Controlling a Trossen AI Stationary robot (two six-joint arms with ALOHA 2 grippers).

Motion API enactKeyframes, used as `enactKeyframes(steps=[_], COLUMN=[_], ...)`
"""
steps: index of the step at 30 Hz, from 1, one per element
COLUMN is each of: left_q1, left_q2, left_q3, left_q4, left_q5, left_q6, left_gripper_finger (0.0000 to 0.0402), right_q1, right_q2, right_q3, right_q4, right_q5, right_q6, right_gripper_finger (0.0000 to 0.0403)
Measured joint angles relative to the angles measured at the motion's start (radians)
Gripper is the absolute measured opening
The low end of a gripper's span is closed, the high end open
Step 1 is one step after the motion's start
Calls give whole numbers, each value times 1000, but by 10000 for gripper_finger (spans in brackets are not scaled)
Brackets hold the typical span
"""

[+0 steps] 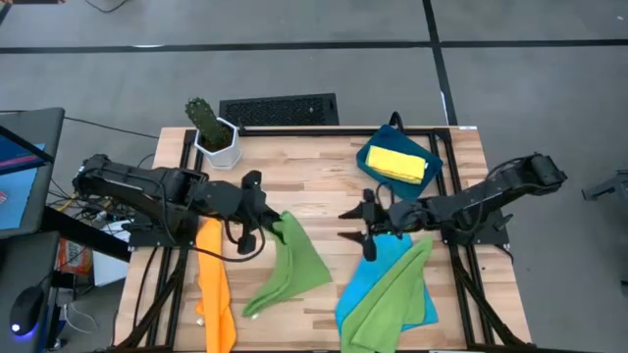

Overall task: Fold microfiber towels
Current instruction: Fold the left green microfiber cloth

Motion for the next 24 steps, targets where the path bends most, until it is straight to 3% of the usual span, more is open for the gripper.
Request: enactKeyframes(steps=[4, 13, 24], left_q1=[1, -8, -11], left_q2=[1, 1, 1], left_q3=[0, 0, 0], left_q4=[-32, -45, -70], left_q5=[-42, -34, -33], left_q6=[4, 2, 0], left_gripper_finger=[2, 2, 2], right_q1=[21, -10, -101], right_q2=[130, 405, 632], right_q3=[18, 39, 41], right_q4=[48, 201, 457], right_q5=[-2, -16, -197], right_q6=[-10, -25, 9], right_gripper_finger=[255, 255, 255])
